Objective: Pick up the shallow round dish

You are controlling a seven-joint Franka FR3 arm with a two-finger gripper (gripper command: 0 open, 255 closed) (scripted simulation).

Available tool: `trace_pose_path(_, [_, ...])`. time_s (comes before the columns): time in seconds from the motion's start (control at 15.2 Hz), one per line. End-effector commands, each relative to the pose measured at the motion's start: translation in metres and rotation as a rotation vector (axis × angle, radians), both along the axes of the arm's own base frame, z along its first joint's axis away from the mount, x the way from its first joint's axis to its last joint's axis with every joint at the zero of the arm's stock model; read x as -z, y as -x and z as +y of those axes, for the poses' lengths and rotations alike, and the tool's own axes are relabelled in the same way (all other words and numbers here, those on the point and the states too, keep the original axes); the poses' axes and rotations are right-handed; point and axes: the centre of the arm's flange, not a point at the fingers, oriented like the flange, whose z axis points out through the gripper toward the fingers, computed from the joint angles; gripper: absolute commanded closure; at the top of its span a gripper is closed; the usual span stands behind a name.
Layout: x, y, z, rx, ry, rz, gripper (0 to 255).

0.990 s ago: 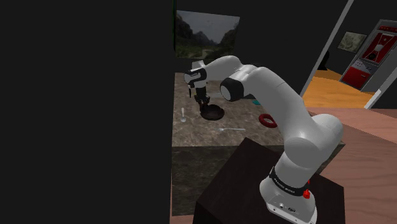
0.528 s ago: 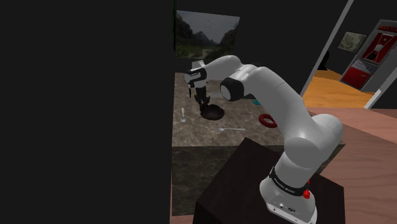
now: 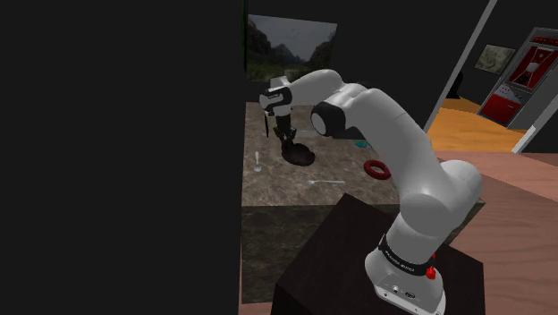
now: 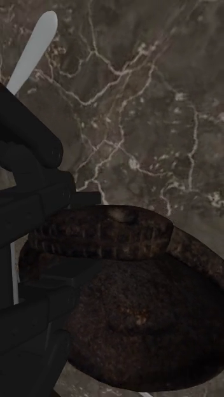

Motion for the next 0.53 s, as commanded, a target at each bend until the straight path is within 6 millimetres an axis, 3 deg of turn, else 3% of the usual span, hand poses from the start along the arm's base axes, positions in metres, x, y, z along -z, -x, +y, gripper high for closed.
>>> trace_pose_path(0.0, [-0.011, -0.001, -0.001, 0.0, 0.0, 0.0, 255])
trace_pose_path(0.33, [-0.038, -0.001, -0.001, 0.0, 0.0, 0.0, 255])
trace_pose_path(0.46, [-0.038, -0.001, -0.001, 0.0, 0.0, 0.0, 255])
